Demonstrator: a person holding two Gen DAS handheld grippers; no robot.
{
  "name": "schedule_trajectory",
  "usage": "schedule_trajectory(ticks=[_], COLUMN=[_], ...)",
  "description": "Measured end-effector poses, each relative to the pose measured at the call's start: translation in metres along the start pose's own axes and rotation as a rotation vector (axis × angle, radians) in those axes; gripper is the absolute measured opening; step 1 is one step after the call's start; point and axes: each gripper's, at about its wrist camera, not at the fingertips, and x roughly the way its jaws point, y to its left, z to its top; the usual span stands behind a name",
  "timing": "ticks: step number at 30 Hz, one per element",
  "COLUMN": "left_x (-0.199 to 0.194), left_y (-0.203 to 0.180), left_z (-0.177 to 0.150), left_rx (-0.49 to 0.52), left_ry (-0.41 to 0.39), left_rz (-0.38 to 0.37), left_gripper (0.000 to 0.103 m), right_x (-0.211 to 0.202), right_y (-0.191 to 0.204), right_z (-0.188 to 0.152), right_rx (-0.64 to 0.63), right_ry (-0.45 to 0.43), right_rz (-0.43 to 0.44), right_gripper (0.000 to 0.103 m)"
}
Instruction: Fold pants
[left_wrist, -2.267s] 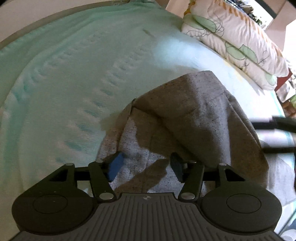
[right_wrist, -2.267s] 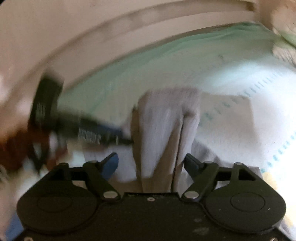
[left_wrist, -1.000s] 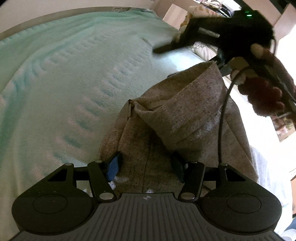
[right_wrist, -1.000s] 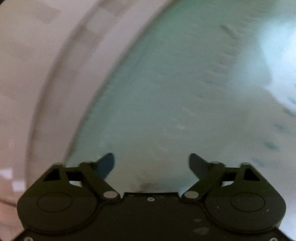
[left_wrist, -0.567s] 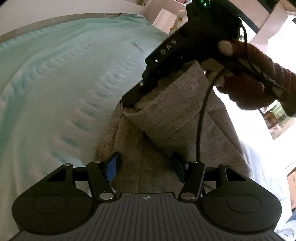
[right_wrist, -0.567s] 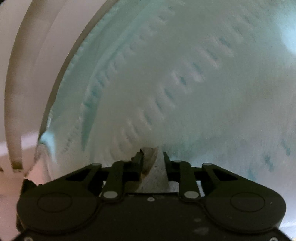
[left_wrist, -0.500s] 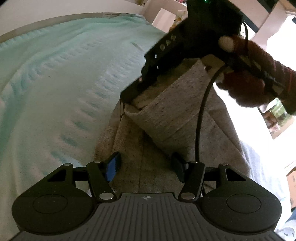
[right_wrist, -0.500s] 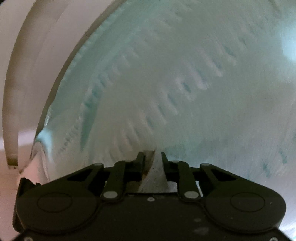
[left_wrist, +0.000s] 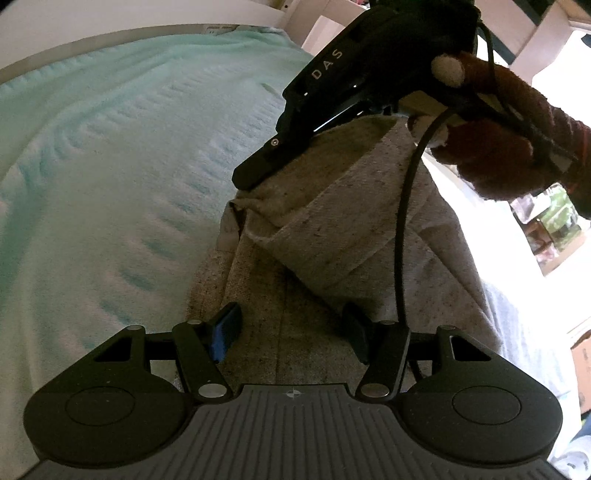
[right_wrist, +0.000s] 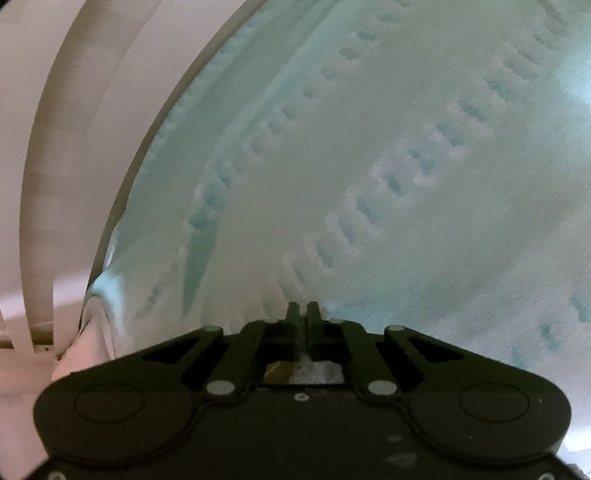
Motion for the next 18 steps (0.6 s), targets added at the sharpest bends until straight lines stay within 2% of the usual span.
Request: schedule_trajectory(ticks=[2, 5, 8, 10, 12, 13, 14, 15, 17, 18], left_x=[0.000, 0.000, 0.002, 0.003, 0.002, 0.002, 0.001, 0.000, -0.002, -0.003], left_y=[0.000, -0.001, -0.002, -0.004, -0.003, -0.002, 0.001, 0.003, 0.009, 0.012], left_z=[-0.001, -0.001, 0.000, 0.002, 0.003, 0.004, 0.004, 0.005, 0.006, 0.006], left_rx=[0.002, 0.011, 0.017, 0.019, 0.008, -0.003, -0.019, -0.036, -0.077, -0.096], left_ry=[0.001, 0.005, 0.017, 0.021, 0.023, 0.023, 0.022, 0.023, 0.026, 0.027], left_rz=[-0.002, -0.011, -0.021, -0.014, -0.017, -0.023, -0.030, -0.037, -0.054, -0.060], left_gripper=[0.058, 0.058, 0.058, 0.058, 0.058, 0.058, 0.058, 0.058, 0.059, 0.059], right_x=[0.000, -0.005, -0.016, -0.014, -0.009, -0.009, -0.013, -0.018, -0.036, -0.046], right_y=[0.009, 0.041, 0.069, 0.076, 0.079, 0.080, 0.078, 0.076, 0.066, 0.060], right_z=[-0.002, -0.012, -0.025, -0.030, -0.036, -0.039, -0.041, -0.042, -0.050, -0.056], right_rx=[-0.061, -0.239, -0.374, -0.412, -0.445, -0.452, -0.440, -0.410, -0.345, -0.313], right_ry=[-0.017, -0.077, -0.153, -0.140, -0.122, -0.136, -0.158, -0.190, -0.289, -0.332], right_rz=[-0.043, -0.135, -0.097, -0.077, -0.109, -0.119, -0.105, -0.079, -0.022, -0.005], right_gripper=[0.004, 0.004, 0.004, 0.004, 0.005, 0.008, 0.016, 0.020, 0.036, 0.039])
